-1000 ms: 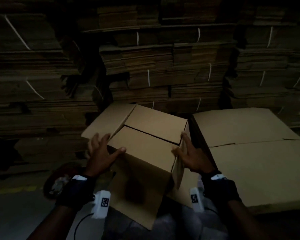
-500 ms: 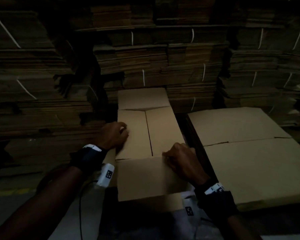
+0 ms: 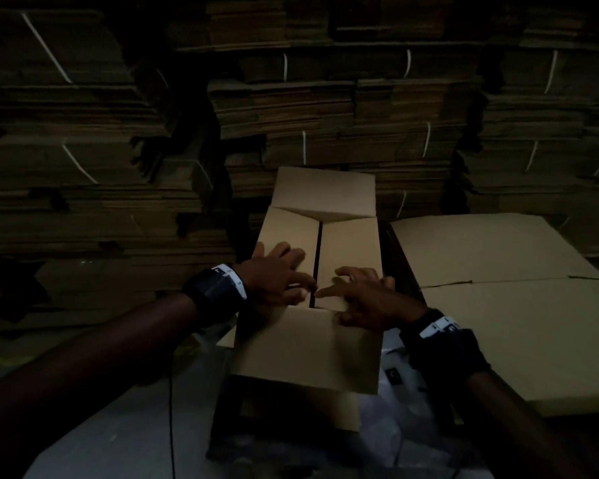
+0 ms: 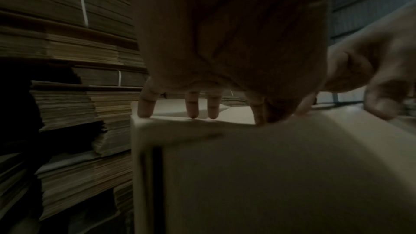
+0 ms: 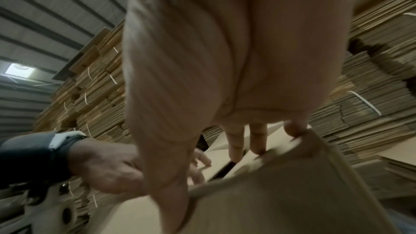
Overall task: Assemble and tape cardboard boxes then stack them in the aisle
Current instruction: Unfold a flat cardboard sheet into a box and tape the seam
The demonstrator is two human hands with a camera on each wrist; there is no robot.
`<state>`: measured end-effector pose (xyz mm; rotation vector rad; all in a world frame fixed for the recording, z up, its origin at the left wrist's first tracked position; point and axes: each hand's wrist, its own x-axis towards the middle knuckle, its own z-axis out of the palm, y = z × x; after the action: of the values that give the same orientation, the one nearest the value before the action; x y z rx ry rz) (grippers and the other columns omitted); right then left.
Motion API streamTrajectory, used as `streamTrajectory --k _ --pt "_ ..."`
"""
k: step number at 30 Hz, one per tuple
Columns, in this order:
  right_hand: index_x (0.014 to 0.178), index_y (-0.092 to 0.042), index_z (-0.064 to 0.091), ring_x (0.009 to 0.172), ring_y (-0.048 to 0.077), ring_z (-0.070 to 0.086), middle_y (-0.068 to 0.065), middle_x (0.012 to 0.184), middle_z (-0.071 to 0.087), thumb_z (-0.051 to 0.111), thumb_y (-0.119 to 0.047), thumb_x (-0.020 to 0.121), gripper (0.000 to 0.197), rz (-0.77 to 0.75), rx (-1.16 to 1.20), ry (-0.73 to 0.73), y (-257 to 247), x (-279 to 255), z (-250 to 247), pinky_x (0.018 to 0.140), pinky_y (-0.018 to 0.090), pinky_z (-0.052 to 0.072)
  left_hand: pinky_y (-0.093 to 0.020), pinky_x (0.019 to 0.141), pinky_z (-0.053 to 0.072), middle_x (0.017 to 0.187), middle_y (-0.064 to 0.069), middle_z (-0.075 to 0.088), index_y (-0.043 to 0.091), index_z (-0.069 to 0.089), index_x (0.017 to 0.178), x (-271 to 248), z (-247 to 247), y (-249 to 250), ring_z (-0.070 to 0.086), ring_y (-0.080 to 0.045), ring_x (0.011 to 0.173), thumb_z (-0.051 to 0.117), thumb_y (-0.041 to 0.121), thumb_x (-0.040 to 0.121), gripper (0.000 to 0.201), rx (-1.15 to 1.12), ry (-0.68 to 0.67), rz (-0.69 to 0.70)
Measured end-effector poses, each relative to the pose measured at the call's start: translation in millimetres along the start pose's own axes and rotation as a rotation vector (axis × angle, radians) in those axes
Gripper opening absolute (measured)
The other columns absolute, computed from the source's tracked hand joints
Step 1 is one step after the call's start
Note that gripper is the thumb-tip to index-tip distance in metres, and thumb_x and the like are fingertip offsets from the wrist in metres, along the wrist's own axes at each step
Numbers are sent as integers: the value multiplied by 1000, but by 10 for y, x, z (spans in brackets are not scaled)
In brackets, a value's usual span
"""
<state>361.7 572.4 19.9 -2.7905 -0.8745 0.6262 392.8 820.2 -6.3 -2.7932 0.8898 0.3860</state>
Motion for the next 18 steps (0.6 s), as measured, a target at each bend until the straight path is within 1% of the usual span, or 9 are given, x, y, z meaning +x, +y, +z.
streamTrajectory --k 1,3,4,6,7,10,14,16,18 --pt "143 -63 36 151 30 9 0 164 15 64 -44 94 60 7 -5 -14 7 12 -10 116 57 19 -70 105 26 159 -9 20 55 37 141 -4 -57 -10 16 -37 144 25 66 98 46 -15 17 5" --pt "143 -65 35 149 29 12 1 163 17 66 -47 91 63 24 -13 -28 20 47 -13 115 54 21 -61 102 37 155 -10 27 46 44 142 -24 -207 -33 26 -36 140 17 67 91 61 -107 83 17" --pt "143 -65 35 147 28 13 1 161 19 67 -48 89 64 36 -16 -31 17 67 -15 114 52 22 -56 101 40 154 -11 29 41 48 142 -41 -282 -60 30 -36 137 16 64 90 65 -165 128 29" --pt "143 -65 34 143 28 16 -1 156 22 64 -54 86 65 76 -23 -30 -17 119 -15 109 50 24 -44 99 41 150 -14 35 33 55 139 -74 -381 -132 40 -34 127 22 57 90 64 -253 222 63" --pt "144 -65 32 141 29 18 -1 154 23 60 -58 85 65 97 -34 -26 -44 156 -14 106 49 25 -42 96 42 148 -13 38 31 58 137 -87 -393 -175 45 -32 121 22 57 90 64 -276 267 82" --pt "145 -62 33 132 30 23 0 151 24 48 -64 91 56 111 -100 -34 -158 272 1 100 47 25 -42 91 47 142 -10 46 30 64 130 -131 -375 -245 53 -28 112 26 55 91 61 -331 362 116" --pt "134 -49 54 132 31 23 1 151 24 40 -61 95 43 117 -91 -46 -227 334 26 102 49 24 -41 93 48 138 -8 50 26 68 124 -225 -358 -314 53 -24 116 31 48 95 52 -430 482 108" --pt "136 -48 54 134 31 22 2 153 22 36 -62 97 45 124 -100 -28 -192 351 64 103 50 23 -43 95 49 137 -4 52 26 69 121 -298 -375 -348 53 -21 119 36 44 97 45 -475 552 88" --pt "141 -48 50 135 30 22 1 154 22 28 -62 99 49 120 -140 -5 -173 384 126 102 50 22 -46 96 49 135 -2 54 25 69 120 -360 -373 -374 54 -22 119 38 42 98 41 -490 618 79"
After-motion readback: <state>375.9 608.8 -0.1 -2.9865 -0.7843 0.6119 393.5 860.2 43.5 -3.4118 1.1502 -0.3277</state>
